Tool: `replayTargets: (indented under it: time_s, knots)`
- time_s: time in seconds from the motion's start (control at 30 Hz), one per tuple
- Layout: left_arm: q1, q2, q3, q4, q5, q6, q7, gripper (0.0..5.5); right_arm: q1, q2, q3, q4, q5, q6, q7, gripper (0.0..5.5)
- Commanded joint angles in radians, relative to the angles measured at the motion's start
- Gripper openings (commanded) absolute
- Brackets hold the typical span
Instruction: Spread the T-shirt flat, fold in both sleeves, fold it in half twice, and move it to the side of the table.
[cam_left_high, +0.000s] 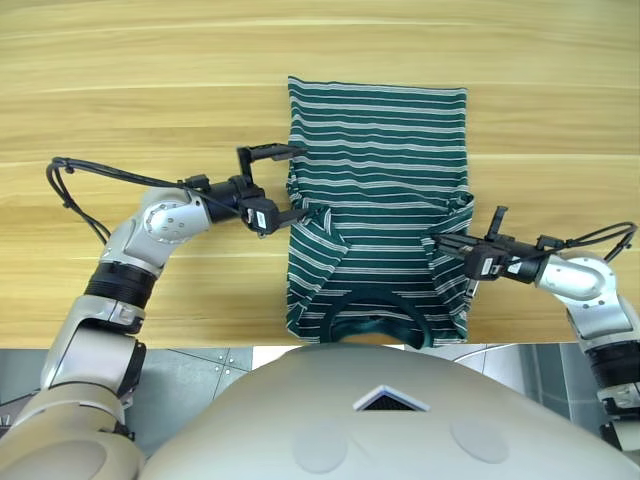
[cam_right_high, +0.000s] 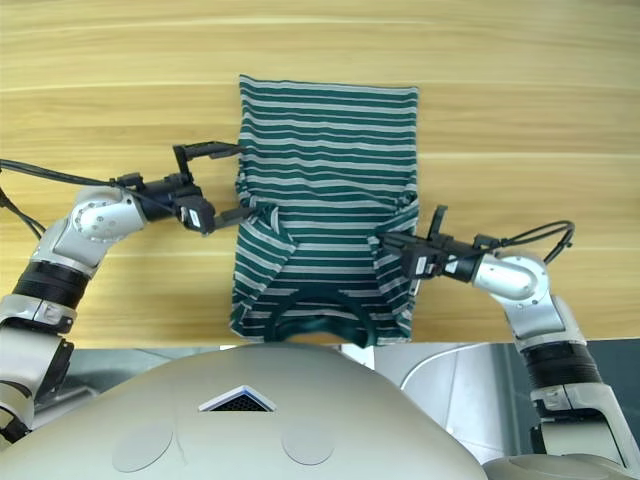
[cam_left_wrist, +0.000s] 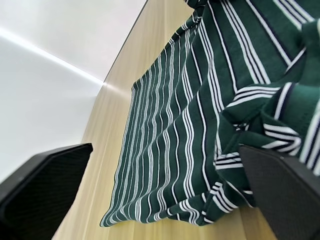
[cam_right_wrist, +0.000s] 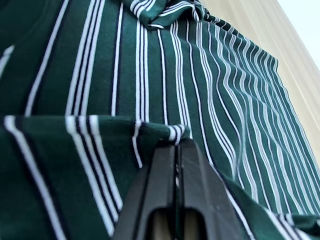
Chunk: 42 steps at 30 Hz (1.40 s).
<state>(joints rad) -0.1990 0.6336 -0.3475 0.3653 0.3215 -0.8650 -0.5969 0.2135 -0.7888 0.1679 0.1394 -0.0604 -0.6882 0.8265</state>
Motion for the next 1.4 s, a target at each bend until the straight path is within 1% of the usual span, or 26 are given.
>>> replayTargets:
  time_s: [0.03, 0.27, 0.6, 0.63, 0.67, 0.7, 0.73, 0.8, 1.1, 1.2, 1.33, 1.4]
  knots:
    - [-0.013, -0.002, -0.011, 0.0, 0.005, 0.002, -0.004, 5.4, -0.041, 0.022, 0.023, 0.029, -0.035, 0.012, -0.012, 0.04]
    - [-0.009, -0.004, -0.012, -0.006, 0.004, 0.005, -0.005, 5.4, -0.053, 0.02, 0.049, 0.032, -0.066, 0.019, -0.014, 0.04]
    - [-0.008, -0.008, -0.018, -0.005, 0.001, 0.004, -0.008, 5.4, -0.052, 0.046, 0.063, 0.001, -0.04, 0.05, -0.024, 0.04]
    - [-0.008, -0.009, -0.019, -0.005, 0.001, 0.003, -0.008, 5.4, -0.054, 0.052, 0.064, 0.0, -0.037, 0.056, -0.027, 0.25]
    - [-0.007, -0.01, -0.02, -0.005, 0.0, 0.004, -0.008, 5.4, -0.057, 0.056, 0.064, 0.001, -0.033, 0.06, -0.029, 0.32]
    - [-0.007, -0.01, -0.02, -0.005, 0.0, 0.004, -0.008, 5.4, -0.06, 0.06, 0.063, 0.002, -0.029, 0.062, -0.031, 0.56]
    - [-0.008, -0.011, -0.02, -0.004, 0.0, 0.003, -0.008, 5.4, -0.062, 0.062, 0.062, 0.001, -0.026, 0.064, -0.031, 0.67]
    - [-0.009, -0.01, -0.022, -0.003, 0.0, 0.003, -0.008, 5.4, -0.063, 0.066, 0.061, -0.002, -0.021, 0.067, -0.03, 1.09]
    - [-0.011, -0.012, -0.025, 0.001, -0.001, 0.002, -0.006, 5.4, -0.061, 0.065, 0.081, -0.016, 0.016, 0.069, 0.003, 2.49]
    - [-0.011, -0.012, -0.026, 0.003, 0.0, 0.001, -0.006, 5.4, -0.059, 0.058, 0.036, -0.054, 0.07, 0.069, -0.017, 2.94]
    - [-0.011, -0.011, -0.025, 0.005, -0.001, 0.0, -0.005, 5.4, -0.044, 0.038, -0.076, -0.114, 0.187, 0.06, -0.041, 3.62]
    - [-0.011, -0.012, -0.025, 0.007, -0.004, -0.001, -0.006, 5.4, -0.037, 0.031, -0.125, -0.113, 0.212, 0.053, -0.049, 3.98]
